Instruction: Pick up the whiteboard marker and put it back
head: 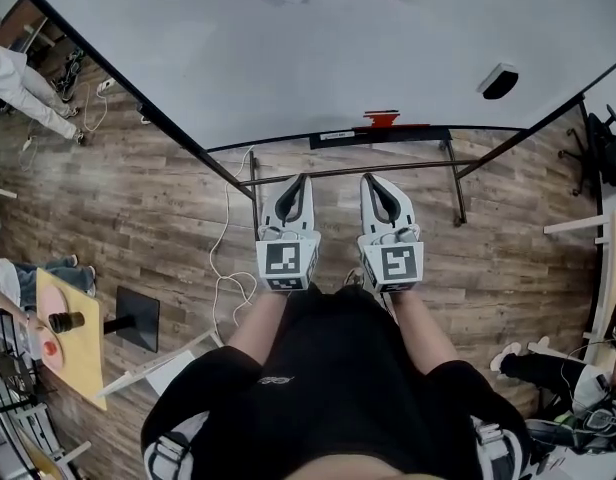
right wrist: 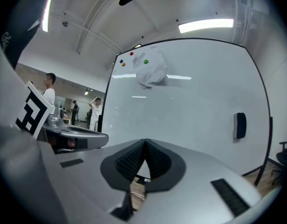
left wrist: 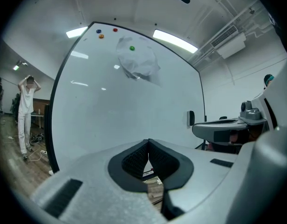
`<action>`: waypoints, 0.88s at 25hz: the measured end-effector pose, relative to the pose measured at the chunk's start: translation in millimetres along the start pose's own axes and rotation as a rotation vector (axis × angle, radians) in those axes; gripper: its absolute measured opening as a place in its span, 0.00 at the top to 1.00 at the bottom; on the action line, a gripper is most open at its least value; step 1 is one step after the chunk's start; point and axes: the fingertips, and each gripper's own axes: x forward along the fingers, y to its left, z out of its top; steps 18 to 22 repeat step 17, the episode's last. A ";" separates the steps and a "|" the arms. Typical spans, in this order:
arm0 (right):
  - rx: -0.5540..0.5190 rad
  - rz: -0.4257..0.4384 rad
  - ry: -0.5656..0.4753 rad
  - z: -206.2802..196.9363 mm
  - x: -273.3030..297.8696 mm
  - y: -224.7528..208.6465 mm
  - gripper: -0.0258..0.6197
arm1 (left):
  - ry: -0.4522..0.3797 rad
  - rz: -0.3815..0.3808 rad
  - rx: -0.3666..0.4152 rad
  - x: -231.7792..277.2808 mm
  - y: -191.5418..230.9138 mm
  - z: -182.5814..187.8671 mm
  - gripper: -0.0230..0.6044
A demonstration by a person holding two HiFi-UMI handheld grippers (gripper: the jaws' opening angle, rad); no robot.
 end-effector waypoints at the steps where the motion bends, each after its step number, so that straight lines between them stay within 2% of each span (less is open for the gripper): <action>1: 0.002 0.002 -0.003 0.6 -1.6 -1.9 0.96 | -0.001 0.001 0.000 0.5 -2.4 0.6 0.95; 11: 0.001 0.042 -0.032 6.0 -3.2 -1.8 0.96 | -0.015 0.021 0.022 -2.4 -12.3 5.7 0.95; 22: 0.022 0.048 -0.010 2.2 -8.9 3.8 0.96 | -0.002 0.017 0.029 -10.2 -14.8 7.0 0.95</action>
